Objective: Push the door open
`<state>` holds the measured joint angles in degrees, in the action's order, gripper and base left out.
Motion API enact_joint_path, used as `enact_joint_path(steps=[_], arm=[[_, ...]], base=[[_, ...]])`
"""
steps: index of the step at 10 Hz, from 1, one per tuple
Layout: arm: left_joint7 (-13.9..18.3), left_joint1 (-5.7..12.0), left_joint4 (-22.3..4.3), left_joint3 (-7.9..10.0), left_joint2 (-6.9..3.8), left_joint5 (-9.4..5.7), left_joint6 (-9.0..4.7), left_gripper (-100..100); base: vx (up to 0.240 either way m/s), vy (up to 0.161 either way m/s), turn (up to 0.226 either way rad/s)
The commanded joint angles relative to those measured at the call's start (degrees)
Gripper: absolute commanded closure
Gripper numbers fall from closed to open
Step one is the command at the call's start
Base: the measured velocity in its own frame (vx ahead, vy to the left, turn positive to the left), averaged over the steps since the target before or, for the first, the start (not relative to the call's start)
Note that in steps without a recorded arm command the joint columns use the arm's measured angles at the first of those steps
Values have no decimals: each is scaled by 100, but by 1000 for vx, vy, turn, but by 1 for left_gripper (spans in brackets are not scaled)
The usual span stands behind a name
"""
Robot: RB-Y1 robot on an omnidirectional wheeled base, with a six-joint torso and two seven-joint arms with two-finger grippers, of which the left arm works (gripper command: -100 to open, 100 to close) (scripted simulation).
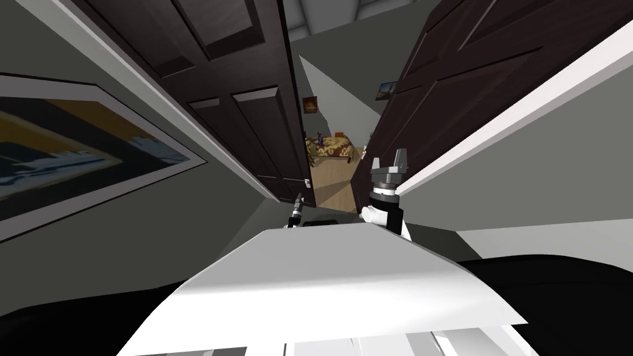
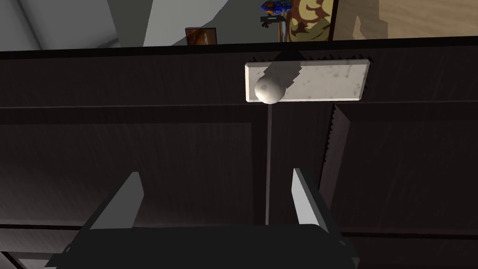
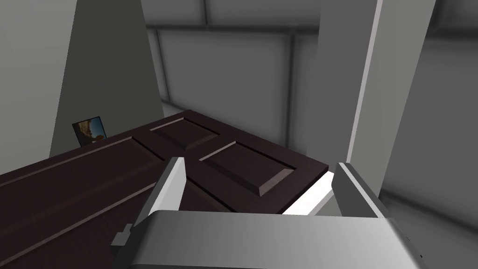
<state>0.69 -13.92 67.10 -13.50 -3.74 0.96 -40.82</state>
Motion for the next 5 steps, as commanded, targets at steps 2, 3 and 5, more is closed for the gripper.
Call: enact_joint_path(steps=[2,3,5], arm=[[11,38,-281,-68,28,16,-81,-100],[16,55,-360,-87,37,20,-94,-100],[30,110,-600,-145,69,32,-131,-100]], base=[[93,57,-43],[75,49,-42],[101,59,-67]])
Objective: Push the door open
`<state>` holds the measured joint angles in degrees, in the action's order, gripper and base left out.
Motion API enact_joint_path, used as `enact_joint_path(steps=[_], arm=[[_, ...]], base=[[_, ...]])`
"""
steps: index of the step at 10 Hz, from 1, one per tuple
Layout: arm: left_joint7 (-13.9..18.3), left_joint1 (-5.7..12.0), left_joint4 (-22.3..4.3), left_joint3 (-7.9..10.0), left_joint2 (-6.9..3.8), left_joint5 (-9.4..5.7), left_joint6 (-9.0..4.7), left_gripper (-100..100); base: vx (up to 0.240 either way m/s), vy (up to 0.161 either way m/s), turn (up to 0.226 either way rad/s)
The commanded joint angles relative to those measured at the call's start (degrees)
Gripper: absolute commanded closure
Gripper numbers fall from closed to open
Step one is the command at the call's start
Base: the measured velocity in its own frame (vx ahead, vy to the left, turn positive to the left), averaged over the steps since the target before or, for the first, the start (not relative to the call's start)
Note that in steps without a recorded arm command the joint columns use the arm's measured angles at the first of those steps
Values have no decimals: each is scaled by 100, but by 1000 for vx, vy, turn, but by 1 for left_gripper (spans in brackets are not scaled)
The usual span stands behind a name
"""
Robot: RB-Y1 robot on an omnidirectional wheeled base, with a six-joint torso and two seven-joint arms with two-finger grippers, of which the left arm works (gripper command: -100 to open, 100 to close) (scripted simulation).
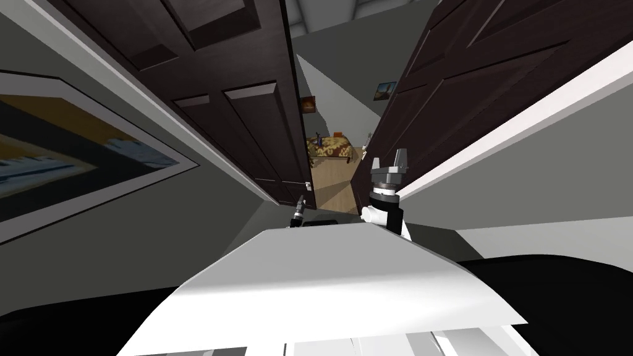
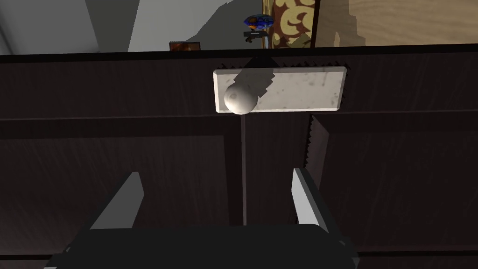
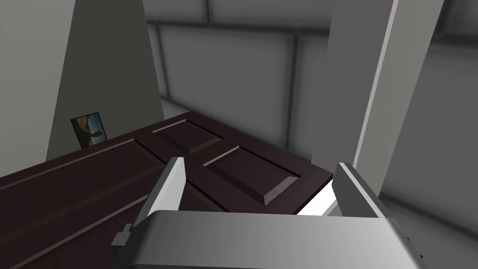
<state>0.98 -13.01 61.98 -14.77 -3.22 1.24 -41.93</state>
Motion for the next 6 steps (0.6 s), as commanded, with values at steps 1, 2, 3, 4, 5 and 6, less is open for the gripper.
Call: enact_joint_path(steps=[1,2,3,4,5,6], arm=[[6,41,-180,-40,31,9,-34,-100],[6,8,-95,-29,13,7,-19,-100],[2,51,-163,-5,-14,-1,-36,-100],[-2,74,-194,11,-20,-6,-42,-100],[-5,99,-228,27,-21,-11,-50,-100],[-9,126,-265,45,-14,-16,-57,-100]], base=[[107,69,-56],[49,34,-11],[126,-33,-28],[207,-20,-28],[192,-39,-29],[169,-76,-20]])
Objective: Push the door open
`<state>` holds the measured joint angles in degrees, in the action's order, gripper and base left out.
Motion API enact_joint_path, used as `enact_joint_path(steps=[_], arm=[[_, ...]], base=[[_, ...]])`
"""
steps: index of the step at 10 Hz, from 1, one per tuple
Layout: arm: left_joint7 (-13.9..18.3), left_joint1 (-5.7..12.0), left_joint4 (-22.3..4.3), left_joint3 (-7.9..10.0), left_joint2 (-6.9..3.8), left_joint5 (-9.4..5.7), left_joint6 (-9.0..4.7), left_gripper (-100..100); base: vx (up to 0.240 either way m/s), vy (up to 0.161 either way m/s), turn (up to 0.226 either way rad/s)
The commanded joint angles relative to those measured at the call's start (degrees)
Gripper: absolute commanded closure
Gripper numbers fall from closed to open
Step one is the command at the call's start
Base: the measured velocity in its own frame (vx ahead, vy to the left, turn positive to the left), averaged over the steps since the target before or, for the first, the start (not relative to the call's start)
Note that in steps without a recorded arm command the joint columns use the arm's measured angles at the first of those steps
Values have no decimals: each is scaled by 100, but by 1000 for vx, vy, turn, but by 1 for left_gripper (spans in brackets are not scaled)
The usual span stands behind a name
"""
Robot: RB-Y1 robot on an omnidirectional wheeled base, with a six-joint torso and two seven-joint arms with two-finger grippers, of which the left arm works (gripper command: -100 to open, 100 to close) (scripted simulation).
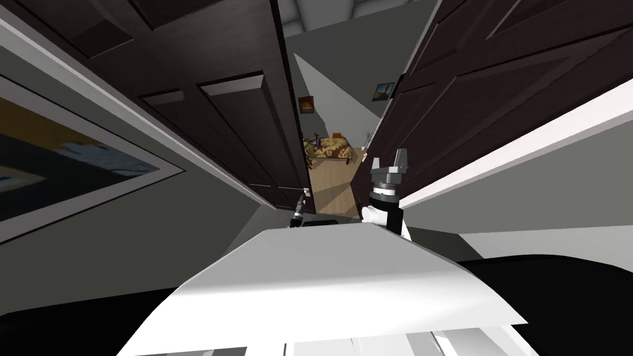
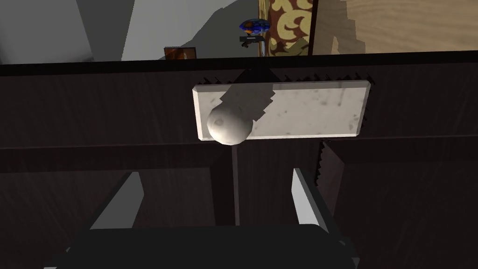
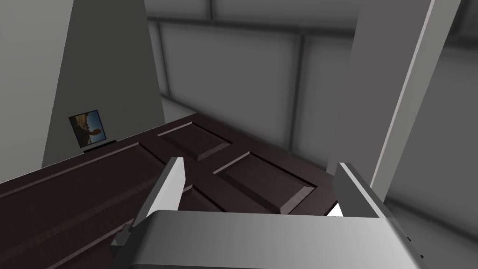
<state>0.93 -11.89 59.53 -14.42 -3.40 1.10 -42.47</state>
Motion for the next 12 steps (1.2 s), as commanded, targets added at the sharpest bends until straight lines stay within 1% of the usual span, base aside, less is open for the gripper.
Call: enact_joint_path(steps=[1,4,5,6,11,12], arm=[[-7,40,-56,27,17,-8,-11,-100],[-17,112,-154,75,92,-23,-31,-100],[-15,96,-129,64,73,-20,-24,-100],[-15,96,-129,64,73,-20,-24,100],[-15,96,-129,64,73,-20,-24,100],[-38,110,-158,139,29,-50,-3,100]], base=[[197,-51,-14],[192,-16,-25],[78,-10,5],[-17,1,1],[-13,2,-2],[81,-30,29]])
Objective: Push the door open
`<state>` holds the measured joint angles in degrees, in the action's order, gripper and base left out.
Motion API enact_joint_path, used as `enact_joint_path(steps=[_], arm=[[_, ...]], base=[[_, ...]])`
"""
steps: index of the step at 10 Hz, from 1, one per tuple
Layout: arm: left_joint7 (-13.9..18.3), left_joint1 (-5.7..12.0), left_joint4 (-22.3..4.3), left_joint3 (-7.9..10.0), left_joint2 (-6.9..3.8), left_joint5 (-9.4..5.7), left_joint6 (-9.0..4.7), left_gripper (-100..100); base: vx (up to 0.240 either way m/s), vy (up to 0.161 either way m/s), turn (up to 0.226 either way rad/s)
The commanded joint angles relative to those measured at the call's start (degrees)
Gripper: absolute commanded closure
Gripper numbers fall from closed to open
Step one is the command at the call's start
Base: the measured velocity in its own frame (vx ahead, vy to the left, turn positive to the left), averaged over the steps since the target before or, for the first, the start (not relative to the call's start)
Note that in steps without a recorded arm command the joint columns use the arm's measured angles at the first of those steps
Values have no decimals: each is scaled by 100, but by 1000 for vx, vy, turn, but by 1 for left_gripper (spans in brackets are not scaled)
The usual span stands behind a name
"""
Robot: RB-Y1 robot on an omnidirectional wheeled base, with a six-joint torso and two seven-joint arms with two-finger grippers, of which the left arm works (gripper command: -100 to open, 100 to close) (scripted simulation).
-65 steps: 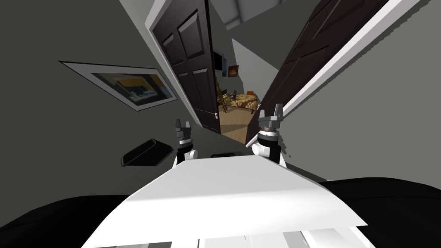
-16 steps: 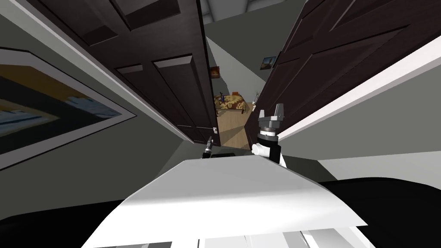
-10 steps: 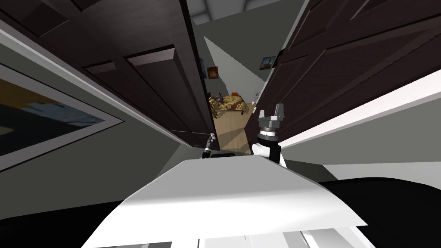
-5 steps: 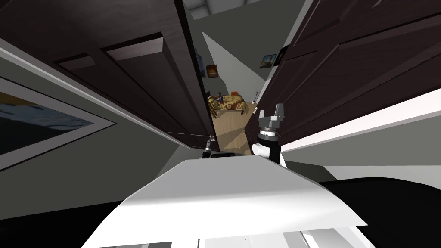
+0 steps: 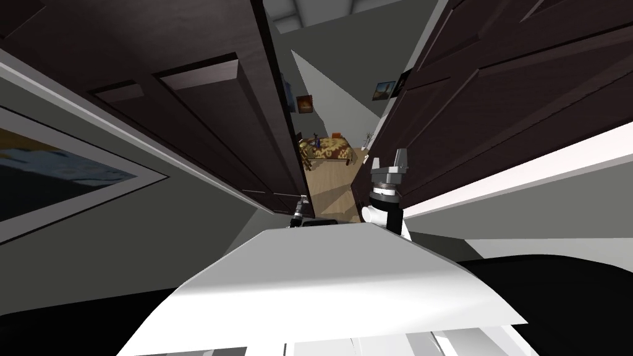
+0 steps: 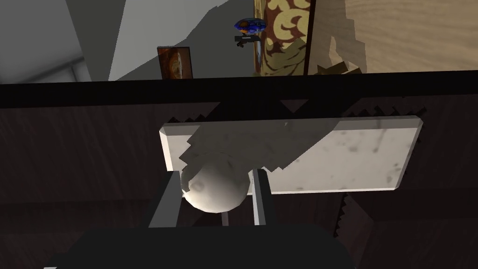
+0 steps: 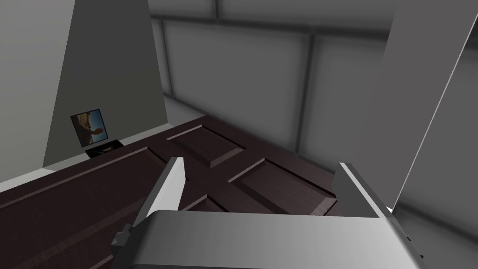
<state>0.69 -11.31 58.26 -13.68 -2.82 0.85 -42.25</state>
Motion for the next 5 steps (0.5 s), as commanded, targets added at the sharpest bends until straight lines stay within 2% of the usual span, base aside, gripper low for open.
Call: enact_joint_path(steps=[1,3,5], arm=[[-19,57,-35,82,-36,-32,-25,100],[-47,82,-57,179,-75,-71,-22,100],[-82,114,-84,302,-111,-122,-18,100]], base=[[134,-39,27],[179,-44,22],[206,-90,61]])
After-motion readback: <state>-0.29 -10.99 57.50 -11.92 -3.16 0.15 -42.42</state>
